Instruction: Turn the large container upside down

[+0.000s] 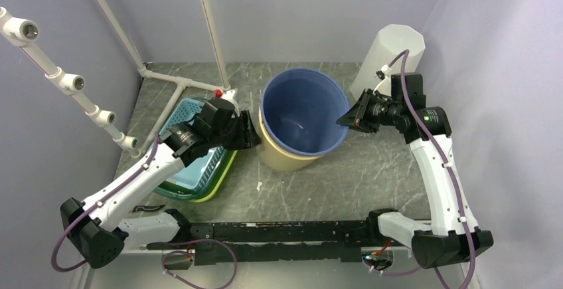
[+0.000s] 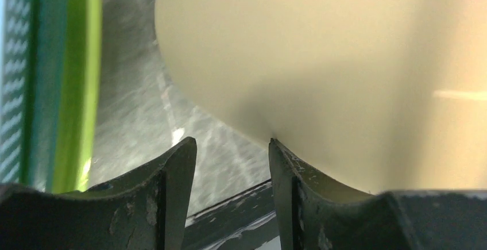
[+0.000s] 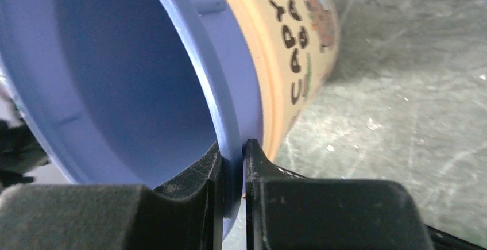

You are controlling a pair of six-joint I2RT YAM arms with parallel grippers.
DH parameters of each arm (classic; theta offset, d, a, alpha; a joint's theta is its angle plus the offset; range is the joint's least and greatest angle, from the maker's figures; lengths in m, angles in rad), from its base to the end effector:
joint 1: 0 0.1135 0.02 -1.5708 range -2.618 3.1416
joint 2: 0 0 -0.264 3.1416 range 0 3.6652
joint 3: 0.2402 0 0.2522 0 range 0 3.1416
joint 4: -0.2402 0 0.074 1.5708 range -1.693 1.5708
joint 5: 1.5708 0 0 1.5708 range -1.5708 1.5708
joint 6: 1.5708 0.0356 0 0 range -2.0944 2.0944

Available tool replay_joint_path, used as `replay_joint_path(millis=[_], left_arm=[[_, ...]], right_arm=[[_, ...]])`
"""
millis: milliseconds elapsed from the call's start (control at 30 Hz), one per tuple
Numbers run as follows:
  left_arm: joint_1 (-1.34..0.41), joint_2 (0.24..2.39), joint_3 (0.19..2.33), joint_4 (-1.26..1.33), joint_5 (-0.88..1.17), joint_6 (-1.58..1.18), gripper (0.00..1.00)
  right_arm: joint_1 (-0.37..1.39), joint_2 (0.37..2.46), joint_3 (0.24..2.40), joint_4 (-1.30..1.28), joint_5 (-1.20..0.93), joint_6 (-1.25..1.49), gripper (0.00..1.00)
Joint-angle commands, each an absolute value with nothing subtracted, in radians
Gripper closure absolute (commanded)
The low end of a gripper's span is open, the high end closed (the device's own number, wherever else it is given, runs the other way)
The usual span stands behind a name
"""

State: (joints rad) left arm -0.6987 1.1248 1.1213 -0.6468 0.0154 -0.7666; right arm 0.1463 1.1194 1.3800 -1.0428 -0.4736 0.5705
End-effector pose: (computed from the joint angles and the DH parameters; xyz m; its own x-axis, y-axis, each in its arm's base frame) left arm 0.1823 -0.1538 0.3445 -0.7865 -0.2451 -0.5668 0.1484 0.8159 -0.5588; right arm 0.1965 0.0454 0.3977 -0.8298 0.3635 -0.4234 -0.0020 0.7568 0.6537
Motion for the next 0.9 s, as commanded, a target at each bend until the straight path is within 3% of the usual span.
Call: replay_joint_path(millis=[0,300,467,867], left_arm=[[-0.711,1.158,1.108,-0.73,0.002,-0.727,0.45],[-0.713,1.128,1.124,-0.718,0.002,-0.733,0.43],[-0.712,1.095,1.138,-0.714,0.002,-0.749,0.38],[-0.712,0.939,1.142,-0.589,-0.014,-0.809,0.3]], right_arm=[[0.14,1.025,1.436,-0.746,-0.883,0.752,1.0],[0.13,1.047,1.482,-0.938,-0.674,0.631,1.0],[0.131,1.064,1.525,-1.046,-0.508,0.556,1.0],[0.131,1.078,1.519,-1.052,-0.526,0.526,1.0]])
